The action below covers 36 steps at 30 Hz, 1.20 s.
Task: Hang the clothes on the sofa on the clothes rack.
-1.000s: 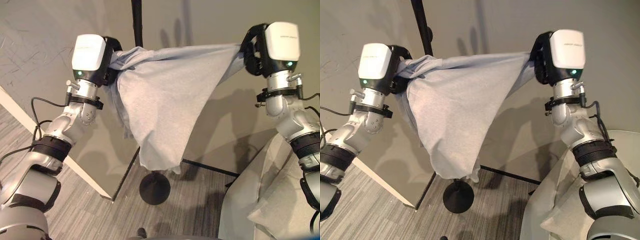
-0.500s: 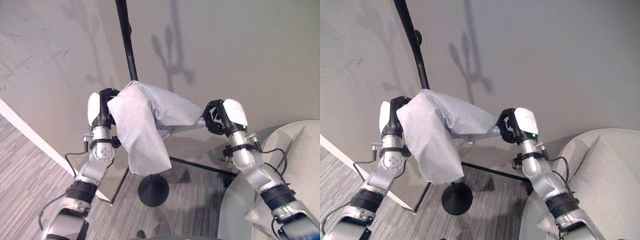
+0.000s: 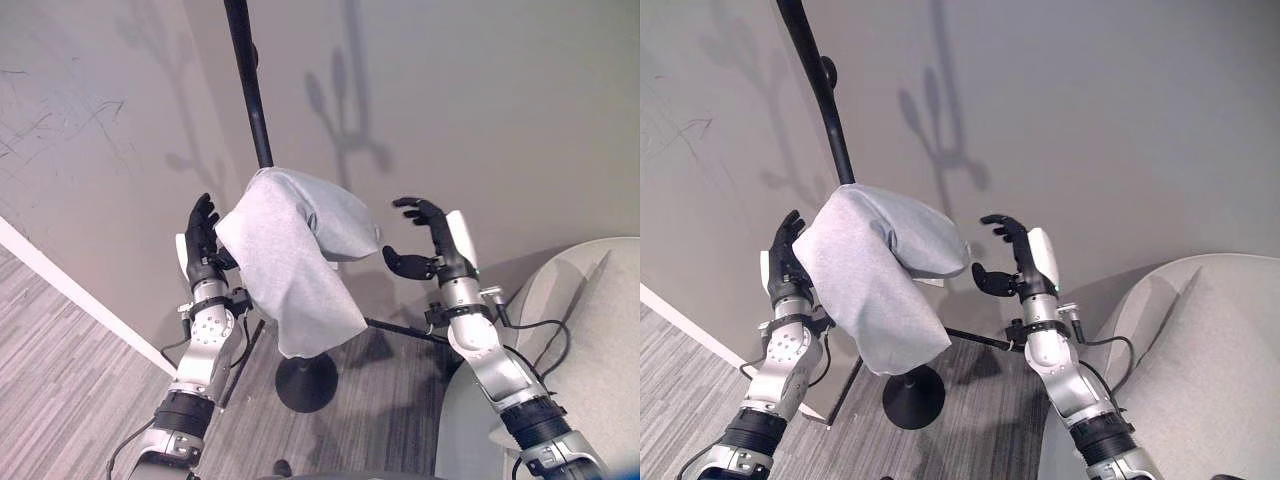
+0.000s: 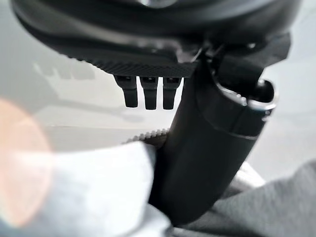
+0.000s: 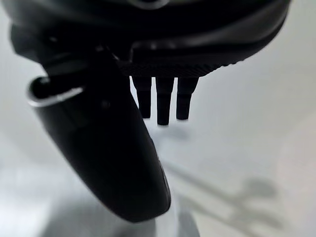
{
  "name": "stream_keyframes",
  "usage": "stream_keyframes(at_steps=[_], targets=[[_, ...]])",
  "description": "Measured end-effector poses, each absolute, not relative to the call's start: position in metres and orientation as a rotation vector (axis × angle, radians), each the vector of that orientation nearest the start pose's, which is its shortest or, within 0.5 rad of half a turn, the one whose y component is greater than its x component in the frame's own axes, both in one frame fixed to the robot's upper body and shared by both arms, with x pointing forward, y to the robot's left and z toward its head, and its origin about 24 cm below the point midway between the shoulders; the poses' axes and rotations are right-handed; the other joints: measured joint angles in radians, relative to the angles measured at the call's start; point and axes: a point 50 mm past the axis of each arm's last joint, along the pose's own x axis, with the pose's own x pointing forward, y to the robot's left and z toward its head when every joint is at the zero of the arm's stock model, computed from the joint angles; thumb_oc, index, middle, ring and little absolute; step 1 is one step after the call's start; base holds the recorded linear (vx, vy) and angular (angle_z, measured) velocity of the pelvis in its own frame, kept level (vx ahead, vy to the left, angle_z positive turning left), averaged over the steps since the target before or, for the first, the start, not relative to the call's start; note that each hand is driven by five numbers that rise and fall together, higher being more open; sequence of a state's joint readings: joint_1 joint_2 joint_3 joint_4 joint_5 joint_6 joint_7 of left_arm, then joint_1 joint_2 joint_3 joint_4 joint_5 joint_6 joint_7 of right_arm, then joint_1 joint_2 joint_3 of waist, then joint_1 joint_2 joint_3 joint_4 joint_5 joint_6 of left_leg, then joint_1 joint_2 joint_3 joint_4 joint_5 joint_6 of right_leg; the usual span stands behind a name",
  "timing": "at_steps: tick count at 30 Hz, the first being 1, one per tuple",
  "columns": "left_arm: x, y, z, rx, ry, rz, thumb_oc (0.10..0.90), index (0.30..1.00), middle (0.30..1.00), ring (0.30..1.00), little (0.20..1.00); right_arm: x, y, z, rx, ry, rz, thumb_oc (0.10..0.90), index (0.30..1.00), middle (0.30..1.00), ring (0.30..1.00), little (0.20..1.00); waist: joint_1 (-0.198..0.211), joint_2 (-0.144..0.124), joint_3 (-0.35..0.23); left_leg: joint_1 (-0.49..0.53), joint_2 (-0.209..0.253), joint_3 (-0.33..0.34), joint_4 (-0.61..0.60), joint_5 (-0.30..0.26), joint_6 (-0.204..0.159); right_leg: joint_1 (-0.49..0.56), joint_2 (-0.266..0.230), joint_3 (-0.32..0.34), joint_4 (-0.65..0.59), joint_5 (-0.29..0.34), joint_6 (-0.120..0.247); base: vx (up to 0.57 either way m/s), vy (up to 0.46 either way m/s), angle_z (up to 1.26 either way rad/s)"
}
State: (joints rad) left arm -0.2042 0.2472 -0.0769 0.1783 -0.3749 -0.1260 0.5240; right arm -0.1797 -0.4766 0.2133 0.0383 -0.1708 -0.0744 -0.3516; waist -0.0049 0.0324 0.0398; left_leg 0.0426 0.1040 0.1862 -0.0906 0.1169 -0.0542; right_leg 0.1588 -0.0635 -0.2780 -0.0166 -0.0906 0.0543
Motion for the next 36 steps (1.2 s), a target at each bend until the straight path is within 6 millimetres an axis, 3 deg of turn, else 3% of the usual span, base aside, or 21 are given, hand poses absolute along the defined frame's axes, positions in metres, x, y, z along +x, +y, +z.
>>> stream_keyframes(at_steps=[2, 3, 10, 15, 21, 24, 28, 31, 32, 35, 36], targets=[[0.286, 0.202, 0.065, -0.167, -0.088, 0.453, 0.8, 0.9, 0.9, 0.9, 0.9, 0.28, -0.196, 0.1, -0.589, -0.298, -0.132, 0.8, 0.9, 0.9, 0.9, 0.9, -0.002, 0.0, 0.0, 0.0, 0.0, 0.001, 0.0, 0.0, 0.0, 0.0, 0.0, 0.002, -0.001, 0.0, 0.0, 0.0, 0.016, -0.04], [0.281, 0.206, 0.066, -0.175, -0.085, 0.454, 0.8, 0.9, 0.9, 0.9, 0.9, 0.277, -0.211, 0.107, -0.559, -0.293, -0.145, 0.8, 0.9, 0.9, 0.9, 0.9, -0.001, 0.0, 0.0, 0.0, -0.001, 0.002, 0.0, 0.0, 0.0, -0.001, -0.001, 0.003, -0.002, 0.0, 0.0, 0.0, 0.021, -0.04], [0.248, 0.233, 0.065, -0.215, -0.067, 0.371, 0.8, 0.9, 0.9, 0.9, 0.9, 0.265, -0.259, 0.131, -0.405, -0.289, -0.174, 0.8, 0.9, 0.9, 0.9, 0.9, -0.006, 0.005, 0.008, 0.0, -0.001, 0.005, -0.001, -0.002, -0.002, -0.002, -0.001, 0.012, -0.006, 0.0, 0.0, 0.0, 0.012, -0.03], [0.239, 0.251, 0.067, -0.194, -0.061, 0.301, 0.8, 0.9, 0.9, 0.9, 0.9, 0.262, -0.269, 0.139, -0.315, -0.319, -0.128, 0.8, 0.9, 0.9, 0.9, 0.9, -0.002, 0.006, 0.012, 0.0, -0.002, 0.006, -0.001, -0.006, -0.003, -0.002, -0.001, 0.013, -0.008, 0.0, 0.001, 0.0, 0.0, 0.0], [0.204, 0.28, 0.064, -0.348, -0.143, 0.276, 0.8, 0.9, 0.9, 0.9, 0.9, 0.237, -0.289, 0.134, -0.231, -0.338, -0.137, 0.8, 0.9, 0.9, 0.9, 0.9, 0.004, -0.004, 0.018, -0.002, -0.006, 0.006, -0.001, -0.014, -0.006, 0.001, -0.004, 0.012, -0.018, 0.001, 0.002, 0.0, 0.0, 0.0], [0.197, 0.287, 0.051, -0.538, -0.2, 0.308, 0.8, 0.9, 0.9, 0.9, 0.9, 0.23, -0.292, 0.119, -0.074, -0.333, -0.163, 0.8, 0.9, 0.9, 0.9, 0.9, 0.002, -0.004, 0.018, -0.001, -0.006, 0.003, -0.001, -0.015, -0.006, 0.004, -0.003, 0.008, -0.019, 0.001, 0.002, 0.02, -0.005, 0.02], [0.201, 0.273, 0.023, -0.838, -0.233, 0.31, 0.8, 0.9, 0.9, 0.9, 0.9, 0.227, -0.285, 0.087, 0.226, -0.314, -0.189, 0.8, 0.9, 0.9, 0.9, 0.9, -0.001, -0.005, 0.017, 0.0, -0.005, -0.004, -0.001, -0.016, -0.007, 0.009, -0.002, 0.002, -0.019, 0.001, 0.003, 0.03, -0.012, 0.05], [0.201, 0.267, 0.003, -0.95, -0.213, 0.344, 0.8, 0.9, 0.9, 0.9, 0.9, 0.225, -0.277, 0.072, 0.395, -0.307, -0.188, 0.8, 0.9, 0.9, 0.9, 0.9, -0.003, -0.005, 0.016, 0.0, -0.006, -0.006, -0.001, -0.016, -0.007, 0.01, -0.002, -0.001, -0.018, 0.001, 0.003, 0.02, -0.002, 0.03], [0.195, 0.266, -0.018, -0.992, -0.157, 0.406, 0.8, 0.9, 0.9, 0.9, 0.9, 0.224, -0.275, 0.058, 0.516, -0.298, -0.194, 0.8, 0.9, 0.9, 0.9, 0.9, -0.002, -0.008, 0.014, 0.0, -0.006, -0.008, -0.002, -0.016, -0.007, 0.013, -0.002, -0.003, -0.019, 0.002, 0.004, 0.03, -0.005, 0.04], [0.182, 0.266, -0.045, -1.06, -0.072, 0.524, 0.8, 0.9, 0.9, 0.9, 0.9, 0.219, -0.272, 0.034, 0.676, -0.27, -0.266, 0.8, 0.9, 0.9, 0.9, 0.9, -0.003, -0.016, 0.009, 0.0, -0.007, -0.011, -0.002, -0.016, -0.008, 0.016, -0.003, -0.007, -0.022, 0.002, 0.004, 0.02, -0.002, 0.03], [0.167, 0.266, -0.064, -1.097, -0.019, 0.614, 0.8, 0.9, 0.9, 0.9, 0.9, 0.216, -0.27, 0.019, 0.749, -0.243, -0.312, 0.8, 0.9, 0.9, 0.9, 0.9, -0.001, -0.018, 0.008, 0.0, -0.008, -0.012, -0.002, -0.016, -0.007, 0.017, -0.003, -0.007, -0.023, 0.002, 0.004, 0.0, 0.0, 0.0]])
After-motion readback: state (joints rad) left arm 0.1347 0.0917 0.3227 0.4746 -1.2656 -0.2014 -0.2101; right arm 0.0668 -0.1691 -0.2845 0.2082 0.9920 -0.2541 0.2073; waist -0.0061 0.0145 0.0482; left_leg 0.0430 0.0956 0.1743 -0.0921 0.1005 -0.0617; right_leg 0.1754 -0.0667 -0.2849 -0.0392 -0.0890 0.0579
